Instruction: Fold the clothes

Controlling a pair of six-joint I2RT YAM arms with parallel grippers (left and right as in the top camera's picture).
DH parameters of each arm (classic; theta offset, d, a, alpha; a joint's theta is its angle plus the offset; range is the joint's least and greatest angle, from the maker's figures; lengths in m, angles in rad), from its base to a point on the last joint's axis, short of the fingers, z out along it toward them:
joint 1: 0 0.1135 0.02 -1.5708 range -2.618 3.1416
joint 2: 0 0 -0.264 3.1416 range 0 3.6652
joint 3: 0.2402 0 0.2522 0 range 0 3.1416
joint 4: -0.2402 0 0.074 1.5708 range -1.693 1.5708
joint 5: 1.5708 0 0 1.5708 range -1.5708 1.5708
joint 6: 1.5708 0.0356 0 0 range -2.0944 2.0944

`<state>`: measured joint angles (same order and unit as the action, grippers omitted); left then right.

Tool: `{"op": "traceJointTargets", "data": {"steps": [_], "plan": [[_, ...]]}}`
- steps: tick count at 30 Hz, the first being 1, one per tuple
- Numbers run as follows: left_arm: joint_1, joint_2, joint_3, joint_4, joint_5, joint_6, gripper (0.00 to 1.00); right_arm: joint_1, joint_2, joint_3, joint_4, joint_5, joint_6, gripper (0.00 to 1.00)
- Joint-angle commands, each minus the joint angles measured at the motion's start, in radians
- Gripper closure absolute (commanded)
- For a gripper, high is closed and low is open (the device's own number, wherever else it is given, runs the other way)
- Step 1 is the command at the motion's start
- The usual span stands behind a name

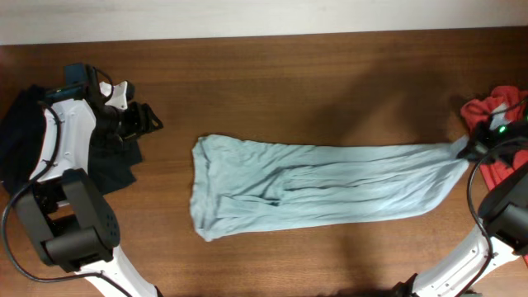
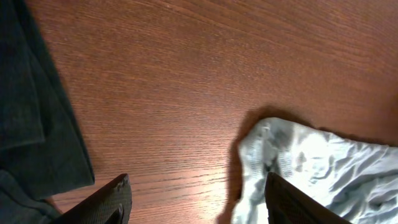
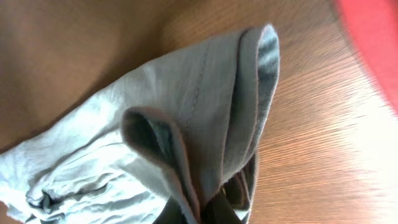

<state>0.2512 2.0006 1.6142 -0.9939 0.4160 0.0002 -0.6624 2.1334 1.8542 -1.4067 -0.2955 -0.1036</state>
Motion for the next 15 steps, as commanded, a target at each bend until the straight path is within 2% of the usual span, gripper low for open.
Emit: {"op": "traceJointTargets", "data": {"steps": [1,8,15], "plan": [[0.003,-0.032,0.016,-0.002,0.014,0.019,0.32,0.054,-0.069,0.084,-0.065,0.027,0.008,0.96],[0.003,-0.032,0.016,-0.002,0.014,0.019,0.32,0.243,-0.093,0.084,-0.135,0.027,0.008,0.96],[0.003,-0.032,0.016,-0.003,0.014,0.019,0.32,0.558,-0.093,0.081,-0.173,0.027,0.008,0.96]]}}
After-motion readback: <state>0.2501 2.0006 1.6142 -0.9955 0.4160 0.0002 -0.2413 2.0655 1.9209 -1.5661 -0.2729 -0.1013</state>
